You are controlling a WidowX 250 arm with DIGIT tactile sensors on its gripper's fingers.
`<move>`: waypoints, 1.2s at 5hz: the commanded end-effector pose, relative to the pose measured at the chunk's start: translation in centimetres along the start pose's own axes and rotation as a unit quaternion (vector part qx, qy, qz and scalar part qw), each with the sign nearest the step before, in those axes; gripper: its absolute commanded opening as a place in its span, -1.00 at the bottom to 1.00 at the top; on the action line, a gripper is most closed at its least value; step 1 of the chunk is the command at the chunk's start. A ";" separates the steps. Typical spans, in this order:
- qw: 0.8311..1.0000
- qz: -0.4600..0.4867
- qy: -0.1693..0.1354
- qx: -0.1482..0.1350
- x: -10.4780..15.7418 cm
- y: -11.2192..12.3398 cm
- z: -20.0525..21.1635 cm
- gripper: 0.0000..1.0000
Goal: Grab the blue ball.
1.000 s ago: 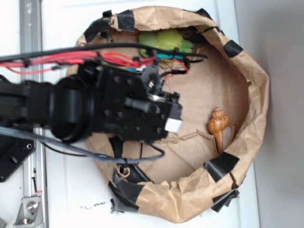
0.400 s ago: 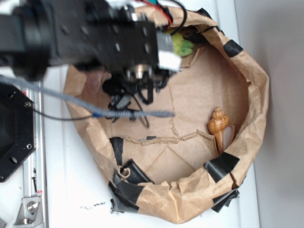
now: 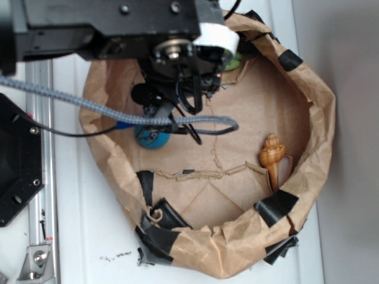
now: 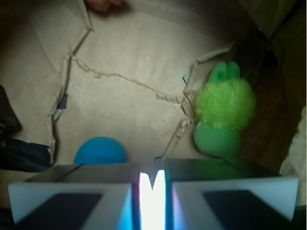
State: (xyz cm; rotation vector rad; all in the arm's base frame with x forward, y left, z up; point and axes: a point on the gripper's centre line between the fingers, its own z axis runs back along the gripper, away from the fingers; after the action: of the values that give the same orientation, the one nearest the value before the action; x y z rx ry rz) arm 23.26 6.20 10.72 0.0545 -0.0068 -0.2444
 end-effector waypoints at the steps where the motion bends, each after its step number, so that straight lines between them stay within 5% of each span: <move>1: 0.999 -0.006 -0.032 -0.006 -0.3 -0.2 -0.9 1.00; 2: 0.999 -0.043 -0.019 -0.027 -1.3 -1.2 -5.7 1.00; 4: 0.990 -0.064 -0.023 -0.124 -0.8 -4.1 -7.0 1.00; 6: 0.995 -0.048 -0.035 -0.085 0.0 -3.0 -8.2 1.00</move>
State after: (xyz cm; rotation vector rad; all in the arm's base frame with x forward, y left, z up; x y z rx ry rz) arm 22.49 3.74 2.32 -0.1459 -0.0310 -0.3319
